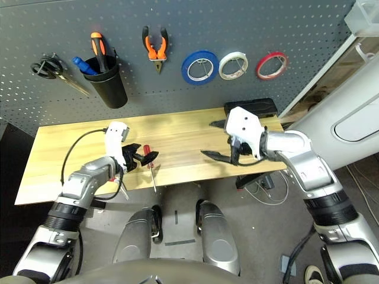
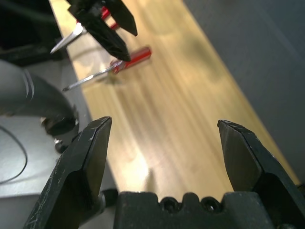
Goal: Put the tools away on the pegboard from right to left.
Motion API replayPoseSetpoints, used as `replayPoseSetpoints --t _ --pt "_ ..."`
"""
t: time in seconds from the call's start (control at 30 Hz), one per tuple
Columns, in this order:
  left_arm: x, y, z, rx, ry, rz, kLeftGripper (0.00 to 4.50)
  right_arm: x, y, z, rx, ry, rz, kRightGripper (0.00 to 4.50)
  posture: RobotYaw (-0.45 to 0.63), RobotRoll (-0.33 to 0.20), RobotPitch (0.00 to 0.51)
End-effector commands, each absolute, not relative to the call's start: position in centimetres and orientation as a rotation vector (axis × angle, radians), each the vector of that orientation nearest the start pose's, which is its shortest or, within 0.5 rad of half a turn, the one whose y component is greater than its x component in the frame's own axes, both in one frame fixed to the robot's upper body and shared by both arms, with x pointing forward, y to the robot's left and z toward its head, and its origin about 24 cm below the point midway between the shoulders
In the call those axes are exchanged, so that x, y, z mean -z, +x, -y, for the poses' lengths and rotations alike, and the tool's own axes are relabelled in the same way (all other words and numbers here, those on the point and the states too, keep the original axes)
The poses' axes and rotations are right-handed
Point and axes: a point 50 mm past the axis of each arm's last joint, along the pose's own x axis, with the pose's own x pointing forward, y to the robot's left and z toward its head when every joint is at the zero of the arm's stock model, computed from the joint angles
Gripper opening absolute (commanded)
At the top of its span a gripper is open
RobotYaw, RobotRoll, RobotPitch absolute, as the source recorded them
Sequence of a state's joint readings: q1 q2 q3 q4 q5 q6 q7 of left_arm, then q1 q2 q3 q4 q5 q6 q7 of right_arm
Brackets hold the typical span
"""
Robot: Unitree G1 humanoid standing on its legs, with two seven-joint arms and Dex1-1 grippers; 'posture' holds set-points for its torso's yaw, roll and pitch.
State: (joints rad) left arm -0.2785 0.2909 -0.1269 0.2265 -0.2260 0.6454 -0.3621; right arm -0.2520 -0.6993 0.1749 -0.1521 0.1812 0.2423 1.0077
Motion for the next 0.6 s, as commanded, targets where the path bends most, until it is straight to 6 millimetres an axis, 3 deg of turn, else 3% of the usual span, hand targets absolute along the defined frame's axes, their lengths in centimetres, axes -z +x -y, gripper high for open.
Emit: replayPoseSetpoints --t 0.03,0.27,0.3,0.4,0.6 --pt "0.7 28.8 -16.0 0.366 0.037 -0.676 4.50 -10.4 25.3 18.2 -1.168 -0.571 -0.241 4.44 -0.22 0.000 0.223" --pt "2.6 29.5 -16.3 0.274 0.029 -0.742 4.50 -10.1 24.7 18.5 -1.161 -0.581 -0.252 4.44 -0.24 0.000 0.217" --pt "2.9 29.5 -16.3 0.258 0.025 -0.756 4.32 -10.1 24.7 18.5 -1.160 -0.583 -0.252 4.48 -0.23 0.000 0.216" --pt "3.4 29.5 -16.2 0.226 0.016 -0.777 3.56 -10.3 24.8 18.5 -1.156 -0.586 -0.249 4.50 -0.23 0.000 0.214" --pt "3.3 29.7 -15.4 0.200 -0.017 -0.769 1.30 -10.4 25.6 18.3 -1.157 -0.603 -0.228 4.50 -0.19 0.000 0.206"
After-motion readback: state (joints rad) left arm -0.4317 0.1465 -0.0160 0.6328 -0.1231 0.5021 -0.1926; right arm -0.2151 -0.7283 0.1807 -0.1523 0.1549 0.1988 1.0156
